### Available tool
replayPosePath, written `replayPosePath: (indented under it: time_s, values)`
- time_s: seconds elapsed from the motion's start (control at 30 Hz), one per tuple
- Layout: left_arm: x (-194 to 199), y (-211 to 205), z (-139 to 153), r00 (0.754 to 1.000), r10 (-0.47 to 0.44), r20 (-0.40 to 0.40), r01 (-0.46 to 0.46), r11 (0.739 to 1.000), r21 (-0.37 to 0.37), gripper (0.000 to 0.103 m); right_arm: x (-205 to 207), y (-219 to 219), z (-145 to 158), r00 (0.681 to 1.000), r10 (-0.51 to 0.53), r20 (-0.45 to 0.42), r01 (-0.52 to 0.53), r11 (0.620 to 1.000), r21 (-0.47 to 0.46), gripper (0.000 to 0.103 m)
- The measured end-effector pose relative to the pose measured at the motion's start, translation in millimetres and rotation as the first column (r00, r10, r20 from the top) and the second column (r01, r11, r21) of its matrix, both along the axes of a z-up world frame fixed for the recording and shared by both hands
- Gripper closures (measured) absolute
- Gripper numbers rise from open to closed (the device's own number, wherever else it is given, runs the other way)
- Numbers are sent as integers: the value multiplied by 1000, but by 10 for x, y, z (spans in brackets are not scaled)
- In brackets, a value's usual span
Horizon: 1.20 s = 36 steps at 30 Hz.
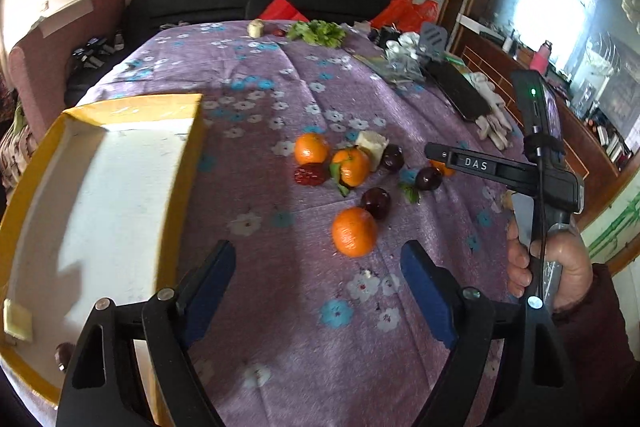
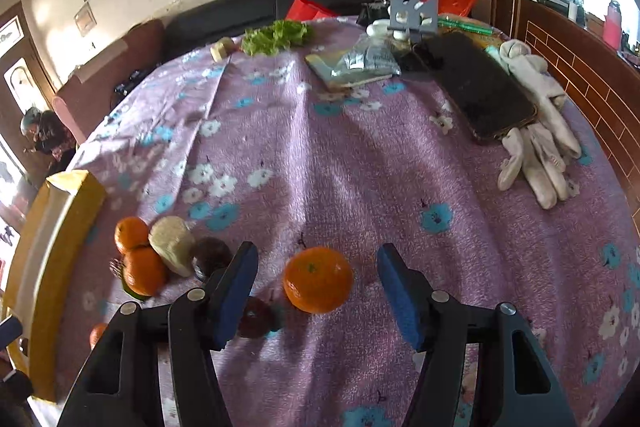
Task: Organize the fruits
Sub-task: 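Grasp a mandarin with the left tool while the right tool grasps another mandarin, then lower both mandarins into the white tray and open both tools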
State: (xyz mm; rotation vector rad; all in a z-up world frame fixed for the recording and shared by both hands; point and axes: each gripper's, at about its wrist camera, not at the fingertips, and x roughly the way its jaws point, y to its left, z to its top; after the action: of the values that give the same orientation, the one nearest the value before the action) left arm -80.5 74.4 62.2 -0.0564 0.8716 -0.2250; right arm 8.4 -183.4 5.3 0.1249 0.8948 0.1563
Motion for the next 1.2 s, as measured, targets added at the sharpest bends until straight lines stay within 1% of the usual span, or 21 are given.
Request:
replayPosePath:
  time_s: [0.03,0.13,0.23,0.3,0.37,0.4,0.43,0.47,0.63,0.73,0.83,1.03,1.13,1.2]
  values:
    - [47,-53,-44,1000,-12,0,12,1000,4,19,3,2,-21,1000,4,-3,-4,1000,-6,38]
    - [207,-203,-169,999,-40,-9,41,999,28,19,42,23,-71,1000,14,-10,-14,1000,-18,48]
    - [325,-323,-268,997,-81,-8,81,996,38,19,57,30,-103,1000,20,-13,-20,1000,-19,50]
    - [399,-379,-336,996,-87,-19,88,994,57,19,45,43,-100,1000,26,-11,-27,999,-25,52]
    - [432,-408,-382,995,-92,-29,94,994,56,21,42,48,-100,1000,30,-11,-30,999,-29,54]
    - [440,-419,-400,995,-96,-32,97,994,55,33,37,46,-100,999,31,-10,-31,999,-29,54]
    - [450,-433,-418,995,-96,-37,98,993,63,53,42,42,-100,999,32,-10,-32,999,-27,54]
    - [473,-451,-447,995,-92,-48,96,992,79,68,42,39,-100,999,32,-10,-33,999,-25,54]
    - [451,-448,-471,997,-75,-36,78,993,90,69,38,29,-100,999,31,-9,-31,999,-19,54]
    - [426,-394,-426,997,-65,-32,67,996,60,69,28,31,-99,1000,21,-6,-21,999,-31,65]
    - [386,-344,-364,998,-54,-23,55,998,42,69,22,21,-97,1000,16,-4,-16,1000,-24,65]
    - [243,-162,-157,1000,-22,2,22,999,-24,69,-32,-48,-31,999,-6,34,6,1000,13,65]
    - [134,6,-5,1000,12,27,-11,999,-48,69,-60,-55,12,998,-15,60,14,1000,17,65]
    - [45,169,98,998,50,45,-47,997,-59,69,-81,-45,26,997,-16,73,15,1000,14,65]
